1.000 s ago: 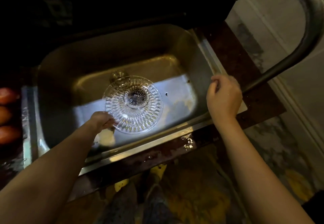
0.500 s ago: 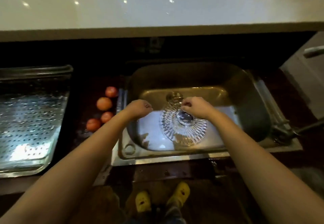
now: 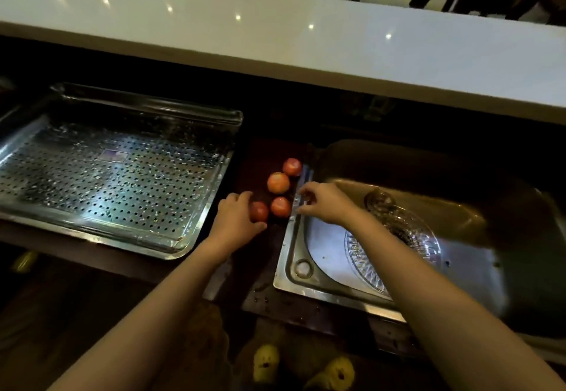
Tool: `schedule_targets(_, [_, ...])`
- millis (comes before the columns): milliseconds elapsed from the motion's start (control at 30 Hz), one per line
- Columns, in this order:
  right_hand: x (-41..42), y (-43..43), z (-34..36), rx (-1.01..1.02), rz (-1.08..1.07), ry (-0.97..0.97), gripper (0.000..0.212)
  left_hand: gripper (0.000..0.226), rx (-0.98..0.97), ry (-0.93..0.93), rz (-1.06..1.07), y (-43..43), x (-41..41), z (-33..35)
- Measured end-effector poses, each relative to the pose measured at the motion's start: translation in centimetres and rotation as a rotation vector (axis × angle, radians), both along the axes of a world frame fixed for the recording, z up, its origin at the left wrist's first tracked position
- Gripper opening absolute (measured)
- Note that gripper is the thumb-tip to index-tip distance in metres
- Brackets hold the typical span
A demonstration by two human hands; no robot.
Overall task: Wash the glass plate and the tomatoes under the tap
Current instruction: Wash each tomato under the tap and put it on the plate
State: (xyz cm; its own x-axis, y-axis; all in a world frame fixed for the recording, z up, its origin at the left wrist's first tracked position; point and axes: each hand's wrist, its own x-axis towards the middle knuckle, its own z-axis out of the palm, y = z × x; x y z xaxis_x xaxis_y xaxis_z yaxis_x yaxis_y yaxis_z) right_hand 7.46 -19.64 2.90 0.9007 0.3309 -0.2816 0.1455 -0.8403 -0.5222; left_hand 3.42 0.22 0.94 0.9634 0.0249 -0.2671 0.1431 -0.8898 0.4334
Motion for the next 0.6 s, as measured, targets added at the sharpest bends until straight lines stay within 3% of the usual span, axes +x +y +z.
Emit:
schedule_targets(167, [-0.8, 1.8, -3.1, 0.01, -0.046, -0.097, 0.057, 0.074, -0.126, -0.047, 0.062, -0.1, 0.1, -2.3])
schedule_targets(367, [-0.9, 2.3, -5.1, -0.041, -0.122, -0.18, 0.06, 0.061, -0.229, -0.101, 0.08, 0.0, 0.7, -3.5])
schedule_targets(600, [-2.4, 2.4, -7.0, -0.057, -0.1, -0.127, 0.07, 0.061, -0.275, -0.114, 0.065, 0.7, 1.0, -4.0])
